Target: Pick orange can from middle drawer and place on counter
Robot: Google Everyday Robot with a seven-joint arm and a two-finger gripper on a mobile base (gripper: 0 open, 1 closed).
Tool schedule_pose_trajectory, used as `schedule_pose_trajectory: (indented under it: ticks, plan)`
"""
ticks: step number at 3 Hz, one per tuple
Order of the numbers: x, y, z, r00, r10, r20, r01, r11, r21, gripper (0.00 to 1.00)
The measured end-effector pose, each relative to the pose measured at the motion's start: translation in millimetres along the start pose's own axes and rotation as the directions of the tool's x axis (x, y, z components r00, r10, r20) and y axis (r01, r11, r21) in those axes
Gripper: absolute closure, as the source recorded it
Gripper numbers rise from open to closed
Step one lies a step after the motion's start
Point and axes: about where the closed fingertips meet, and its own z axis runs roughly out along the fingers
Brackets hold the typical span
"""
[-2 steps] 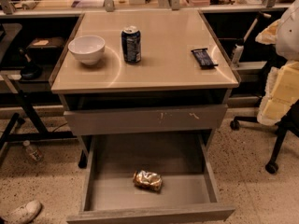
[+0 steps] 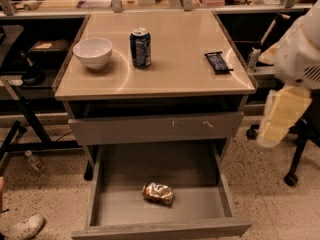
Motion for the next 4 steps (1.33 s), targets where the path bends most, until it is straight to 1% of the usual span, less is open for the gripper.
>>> schedule_pose_trajectory:
  ticks: [1, 2, 3, 4]
  plan:
    - [-18, 23, 67, 1.000, 0.003, 0.005, -0.003, 0.9980, -0.062, 0.00]
    - [-31, 51, 126, 1.000, -0.008, -0.006, 0.008, 0.9927, -0.121, 0.00]
    - [-32, 51, 127, 1.000, -0.008, -0.005, 0.008, 0.9926, -0.121, 0.00]
    - [-47, 67, 173, 0.999, 0.004, 0.041, 0.003, 0.9855, -0.170, 0.00]
